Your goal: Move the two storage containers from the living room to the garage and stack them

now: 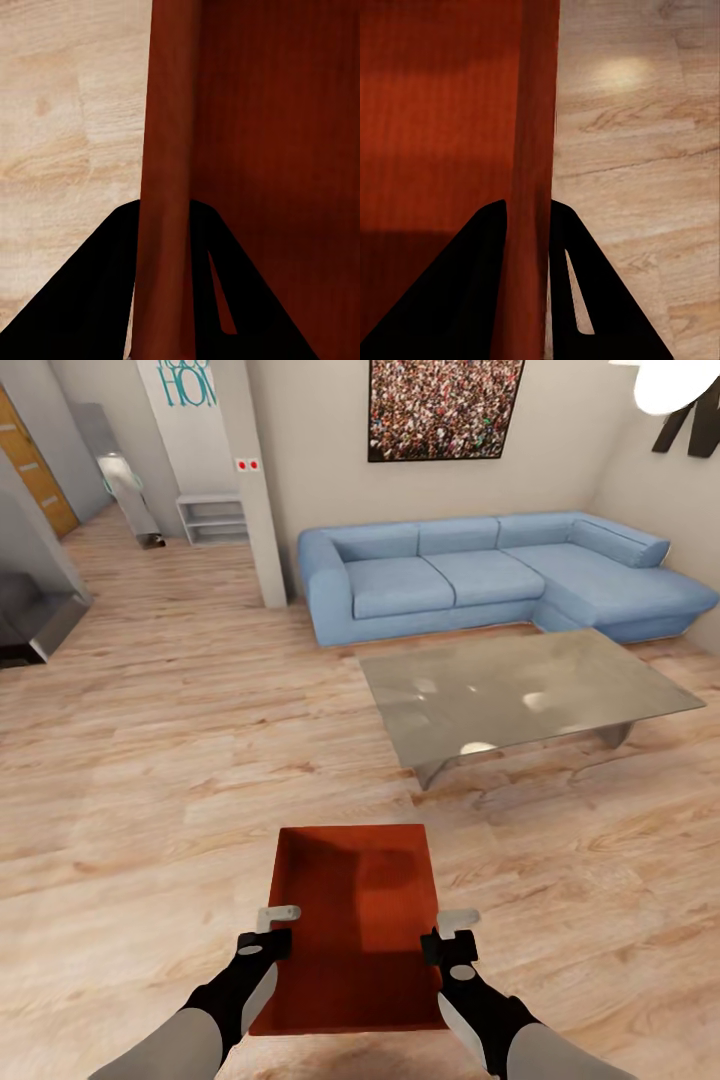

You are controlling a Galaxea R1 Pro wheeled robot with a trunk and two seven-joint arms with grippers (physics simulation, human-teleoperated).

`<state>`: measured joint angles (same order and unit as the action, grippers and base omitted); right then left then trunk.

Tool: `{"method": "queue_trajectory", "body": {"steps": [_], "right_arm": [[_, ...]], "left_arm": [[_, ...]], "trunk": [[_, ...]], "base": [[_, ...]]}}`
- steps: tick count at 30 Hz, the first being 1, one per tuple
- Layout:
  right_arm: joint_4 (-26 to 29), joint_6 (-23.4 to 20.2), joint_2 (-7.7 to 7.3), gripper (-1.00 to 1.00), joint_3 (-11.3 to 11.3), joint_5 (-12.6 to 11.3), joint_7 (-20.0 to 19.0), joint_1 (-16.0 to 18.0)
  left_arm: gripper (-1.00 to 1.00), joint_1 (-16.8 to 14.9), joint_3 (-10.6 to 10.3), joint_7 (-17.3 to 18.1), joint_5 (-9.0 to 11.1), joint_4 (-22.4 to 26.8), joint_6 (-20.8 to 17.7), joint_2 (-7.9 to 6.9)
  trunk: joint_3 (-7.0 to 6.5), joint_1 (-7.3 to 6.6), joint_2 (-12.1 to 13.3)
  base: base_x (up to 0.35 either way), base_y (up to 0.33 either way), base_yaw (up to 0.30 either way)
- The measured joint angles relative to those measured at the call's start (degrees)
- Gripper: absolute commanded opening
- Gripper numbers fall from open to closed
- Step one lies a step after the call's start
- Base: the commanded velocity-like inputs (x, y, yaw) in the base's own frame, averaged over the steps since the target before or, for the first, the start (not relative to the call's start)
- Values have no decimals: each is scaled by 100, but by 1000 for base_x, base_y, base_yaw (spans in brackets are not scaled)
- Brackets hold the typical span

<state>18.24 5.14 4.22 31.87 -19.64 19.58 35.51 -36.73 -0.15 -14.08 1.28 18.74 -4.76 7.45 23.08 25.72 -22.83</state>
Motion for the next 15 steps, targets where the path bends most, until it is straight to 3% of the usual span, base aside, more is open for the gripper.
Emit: {"method": "queue_trajectory", "body": {"steps": [5,15], "right_arm": [[-28,6,12,-100,-6,3,-1,1],[-16,-5,6,-100,-11,2,-9,-3]], "left_arm": [[-100,0,-7,-4,1,1,-23,-4],[-100,1,-8,-3,1,1,-27,-3]], "trunk": [[0,0,0],[0,0,0]], "base": [[287,206,55],[287,210,248]]}}
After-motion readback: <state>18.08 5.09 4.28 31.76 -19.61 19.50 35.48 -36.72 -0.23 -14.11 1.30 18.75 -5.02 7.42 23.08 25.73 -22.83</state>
